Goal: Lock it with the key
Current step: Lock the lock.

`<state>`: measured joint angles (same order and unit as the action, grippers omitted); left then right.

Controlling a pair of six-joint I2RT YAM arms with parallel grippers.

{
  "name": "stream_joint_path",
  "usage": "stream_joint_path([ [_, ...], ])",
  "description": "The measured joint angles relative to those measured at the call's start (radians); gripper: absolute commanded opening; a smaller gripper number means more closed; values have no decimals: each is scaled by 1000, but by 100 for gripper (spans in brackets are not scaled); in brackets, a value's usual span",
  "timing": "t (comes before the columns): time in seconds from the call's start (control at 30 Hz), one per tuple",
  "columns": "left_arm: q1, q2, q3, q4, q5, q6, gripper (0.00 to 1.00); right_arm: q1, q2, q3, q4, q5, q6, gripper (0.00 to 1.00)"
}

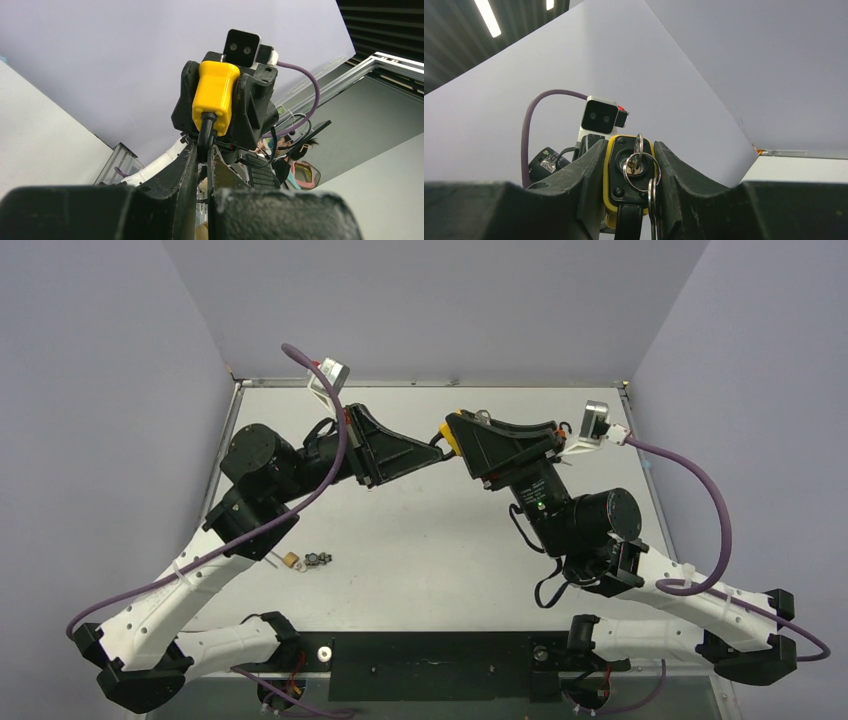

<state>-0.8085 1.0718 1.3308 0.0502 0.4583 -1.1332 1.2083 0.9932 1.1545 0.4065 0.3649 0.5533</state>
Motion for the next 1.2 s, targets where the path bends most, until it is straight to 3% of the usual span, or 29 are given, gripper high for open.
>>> stream_joint_path([
  [0.9, -37, 105, 166, -20, -21, -28, 0, 37, 29, -11, 196, 118, 10, 0],
  [1.2, -87, 156, 282, -131, -67, 10, 0, 40, 29, -7, 238, 138, 15, 0],
])
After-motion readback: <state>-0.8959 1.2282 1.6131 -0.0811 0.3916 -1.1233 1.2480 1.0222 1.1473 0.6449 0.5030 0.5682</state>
